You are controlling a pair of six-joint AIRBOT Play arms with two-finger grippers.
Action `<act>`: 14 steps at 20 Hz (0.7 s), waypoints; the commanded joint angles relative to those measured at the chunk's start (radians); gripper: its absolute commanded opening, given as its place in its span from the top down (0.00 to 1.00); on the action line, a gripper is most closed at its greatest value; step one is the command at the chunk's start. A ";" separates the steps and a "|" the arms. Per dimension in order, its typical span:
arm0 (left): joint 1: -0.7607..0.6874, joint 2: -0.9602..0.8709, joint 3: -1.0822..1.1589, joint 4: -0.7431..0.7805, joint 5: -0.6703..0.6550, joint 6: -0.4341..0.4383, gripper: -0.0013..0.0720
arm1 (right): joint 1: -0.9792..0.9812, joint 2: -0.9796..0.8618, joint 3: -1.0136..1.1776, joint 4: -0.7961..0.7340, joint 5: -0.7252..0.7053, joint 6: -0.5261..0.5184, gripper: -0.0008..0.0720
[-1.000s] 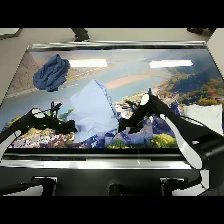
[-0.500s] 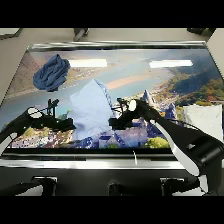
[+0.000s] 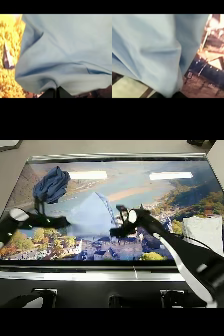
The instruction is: Fold the shirts.
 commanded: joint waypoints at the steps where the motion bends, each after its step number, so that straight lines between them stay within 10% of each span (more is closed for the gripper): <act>1: 0.020 0.112 0.235 0.002 0.032 0.019 0.94 | 0.002 0.186 0.087 -0.242 0.003 0.004 0.93; 7: 0.201 0.310 0.802 0.083 0.184 -0.153 0.94 | 0.002 0.555 0.349 -0.877 0.006 0.243 0.93; 14: 0.337 0.483 0.879 0.088 0.167 -0.202 0.94 | 0.003 0.819 0.374 -0.889 -0.001 0.323 0.93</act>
